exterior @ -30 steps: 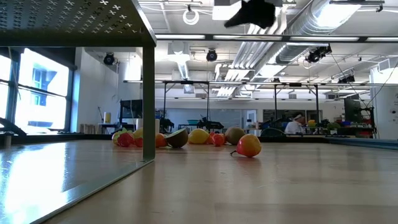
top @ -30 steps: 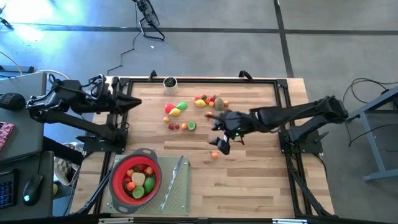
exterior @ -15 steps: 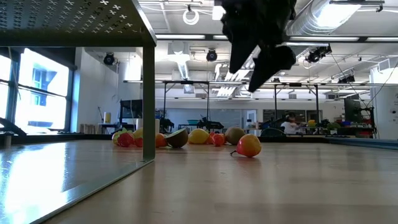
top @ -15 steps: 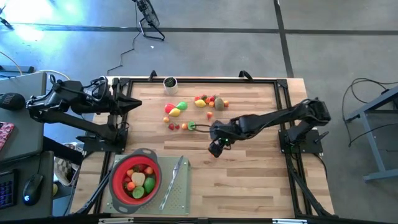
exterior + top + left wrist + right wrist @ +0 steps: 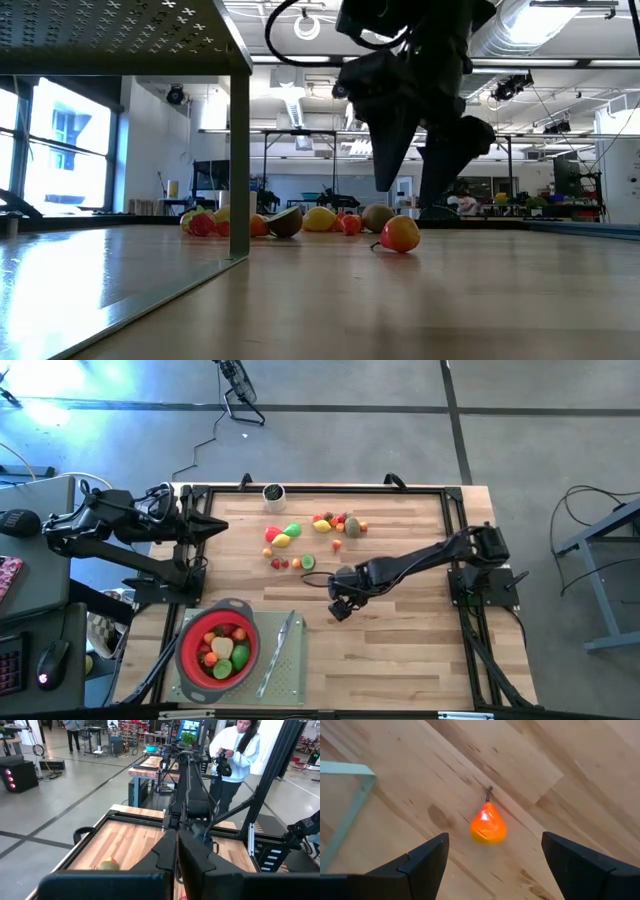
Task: Pick & Place Fruit
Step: Put the pear into the red strainer bowl on the shelf
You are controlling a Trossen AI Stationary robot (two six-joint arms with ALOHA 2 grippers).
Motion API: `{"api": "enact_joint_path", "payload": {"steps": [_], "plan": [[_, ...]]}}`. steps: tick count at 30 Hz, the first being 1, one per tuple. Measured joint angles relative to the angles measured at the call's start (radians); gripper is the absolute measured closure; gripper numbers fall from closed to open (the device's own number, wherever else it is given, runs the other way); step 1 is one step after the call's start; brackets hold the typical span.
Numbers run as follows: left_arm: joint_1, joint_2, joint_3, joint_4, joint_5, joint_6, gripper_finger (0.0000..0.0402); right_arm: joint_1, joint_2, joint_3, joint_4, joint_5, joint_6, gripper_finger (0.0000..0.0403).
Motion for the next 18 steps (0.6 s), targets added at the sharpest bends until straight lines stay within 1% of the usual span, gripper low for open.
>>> {"api": "enact_joint_path", "payload": {"steps": [6,12,18], "plan": [[0.0,0.0,0.0,-0.014,0.0,0.0,0.0387,0.022,0.028,0.0,0.031,0.002,0.002,0.0092],[0.0,0.0,0.0,-0.023,-0.001,-0.001,0.0387,0.034,0.027,0.0,0.036,0.057,0.012,0.0092],[0.0,0.0,0.0,-0.023,-0.001,-0.011,0.0387,0.037,0.064,-0.003,0.055,0.054,0.017,0.0092]]}}
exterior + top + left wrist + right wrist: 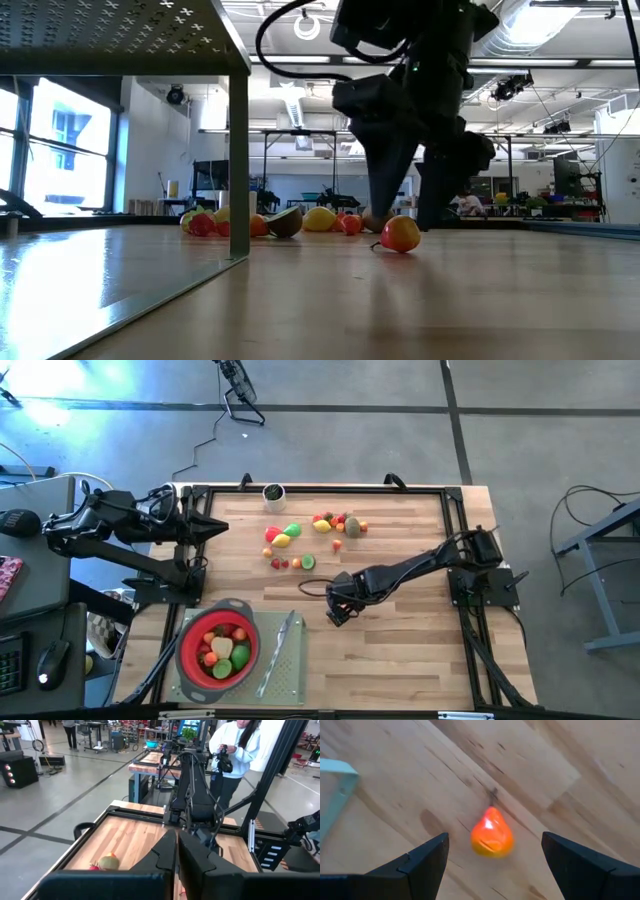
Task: Pick & Place Fruit
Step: Put the pear into the red strainer bowl on the shelf
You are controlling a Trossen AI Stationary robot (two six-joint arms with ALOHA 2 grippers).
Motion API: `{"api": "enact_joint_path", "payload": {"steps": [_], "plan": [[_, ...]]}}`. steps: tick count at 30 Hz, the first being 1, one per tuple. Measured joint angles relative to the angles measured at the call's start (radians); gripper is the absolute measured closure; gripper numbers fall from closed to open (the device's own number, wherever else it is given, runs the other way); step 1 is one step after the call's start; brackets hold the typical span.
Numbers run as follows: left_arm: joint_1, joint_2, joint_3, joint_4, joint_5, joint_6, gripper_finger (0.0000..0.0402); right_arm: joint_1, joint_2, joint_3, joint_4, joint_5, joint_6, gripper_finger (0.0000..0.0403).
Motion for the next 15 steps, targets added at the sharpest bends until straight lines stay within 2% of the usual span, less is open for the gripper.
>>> {"api": "enact_joint_path", "payload": {"steps": [7,15], "plan": [[0.0,0.0,0.0,-0.004,0.0,-0.016,0.0387,0.004,0.029,0.0,0.025,-0.006,0.003,0.0103],[0.0,0.0,0.0,-0.006,0.0,-0.017,0.0387,0.004,0.028,0.0,0.028,0.005,0.007,0.0163]]}}
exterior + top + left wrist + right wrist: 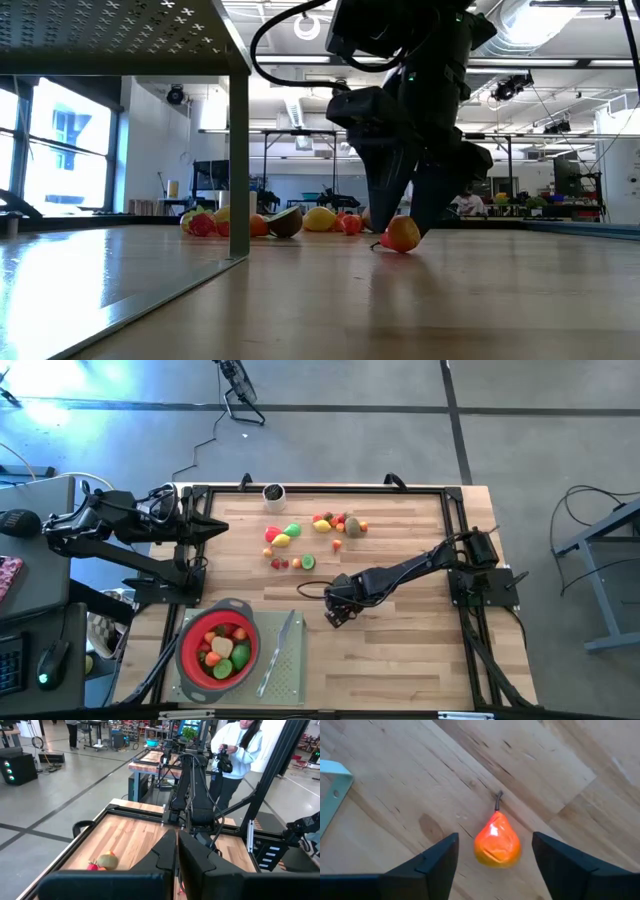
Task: Pick & Place Fruit
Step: Put the pear into the red strainer bowl on the shelf
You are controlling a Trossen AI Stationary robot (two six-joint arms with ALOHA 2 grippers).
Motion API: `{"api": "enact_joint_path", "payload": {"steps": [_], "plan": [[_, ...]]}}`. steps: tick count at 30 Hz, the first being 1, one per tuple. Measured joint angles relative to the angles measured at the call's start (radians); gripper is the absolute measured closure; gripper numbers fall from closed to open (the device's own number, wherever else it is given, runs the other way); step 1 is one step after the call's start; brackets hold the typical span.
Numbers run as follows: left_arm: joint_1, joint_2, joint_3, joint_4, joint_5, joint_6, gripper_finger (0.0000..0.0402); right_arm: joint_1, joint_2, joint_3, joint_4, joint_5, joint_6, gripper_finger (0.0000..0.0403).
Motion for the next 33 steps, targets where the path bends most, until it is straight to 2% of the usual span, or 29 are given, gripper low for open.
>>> {"api": "enact_joint_path", "payload": {"steps": [16,33], "plan": [[0.0,0.0,0.0,0.0,0.0,-0.002,0.0387,0.0,-0.001,0.0,-0.002,-0.008,0.046,0.0271],[0.0,0.0,0.0,-0.023,0.0,-0.002,0.0387,0.0,-0.002,0.0,-0.002,-0.008,0.054,0.0282]]}}
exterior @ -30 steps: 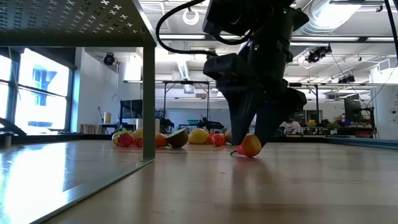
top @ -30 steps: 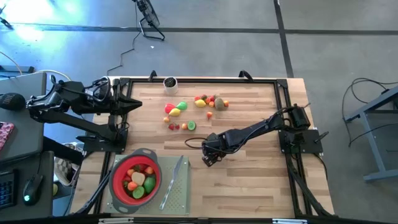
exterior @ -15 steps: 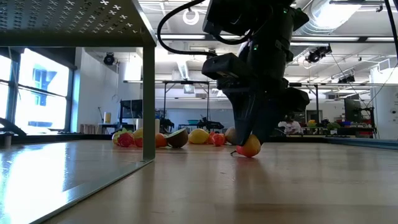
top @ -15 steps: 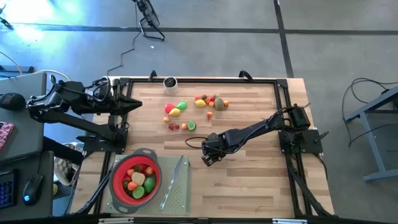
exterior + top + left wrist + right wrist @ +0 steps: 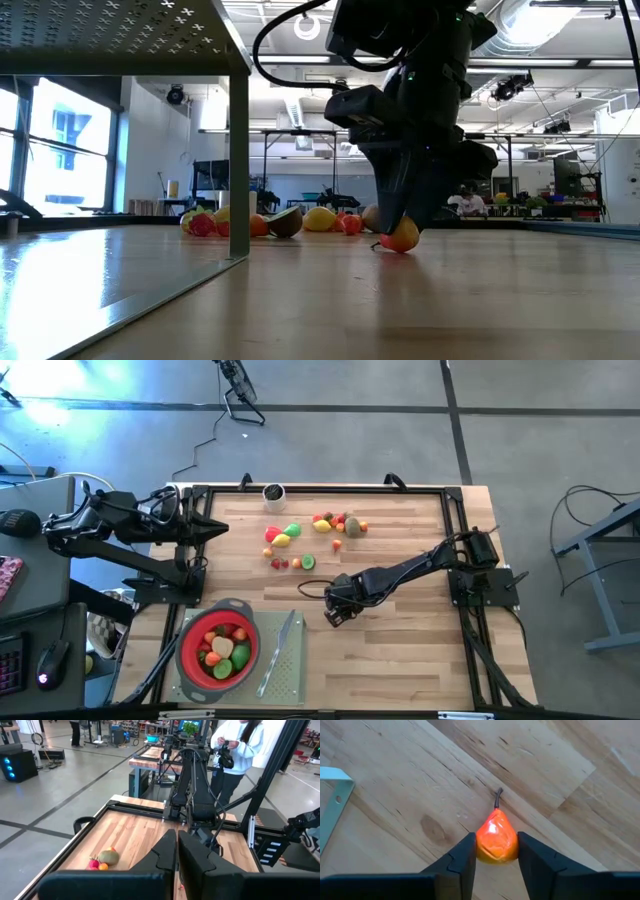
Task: Pick & Place Fruit
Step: Put the pear into the red strainer bowl on the shelf
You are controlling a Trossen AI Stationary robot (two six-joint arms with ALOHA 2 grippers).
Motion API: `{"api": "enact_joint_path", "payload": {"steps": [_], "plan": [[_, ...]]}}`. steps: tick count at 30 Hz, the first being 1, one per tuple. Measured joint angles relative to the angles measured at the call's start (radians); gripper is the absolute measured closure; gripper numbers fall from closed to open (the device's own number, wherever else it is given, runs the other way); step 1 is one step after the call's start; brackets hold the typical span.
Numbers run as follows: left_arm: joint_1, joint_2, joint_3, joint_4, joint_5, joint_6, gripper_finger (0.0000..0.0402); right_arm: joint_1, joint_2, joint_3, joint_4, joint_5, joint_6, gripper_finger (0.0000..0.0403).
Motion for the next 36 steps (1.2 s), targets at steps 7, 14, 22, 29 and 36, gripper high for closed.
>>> {"api": "enact_joint_path", "payload": {"steps": [7,14,22,29,36], "plan": [[0.0,0.0,0.0,0.0,0.0,0.0,0.0387,0.0,-0.013,0.0,0.027,-0.029,-0.028,0.0284],[0.0,0.0,0.0,0.0,0.0,0.0,0.0387,-0.005,-0.072,0.0,0.045,-0.025,-0.053,0.0286],[0.0,0.0,0.0,0.001,0.0,0.0,0.0387,-0.022,-0.214,-0.001,0.052,-0.017,-0.104,0.0285],[0.0,0.0,0.0,0.003,0.0,0.0,0.0387,-0.043,-0.371,0.0,0.076,0.062,-0.169,0.0284],[0.0,0.002,0.0,0.006,0.0,0.0,0.0387,-0.069,-0.51,0.001,0.2,0.126,-0.269,0.0287]]}}
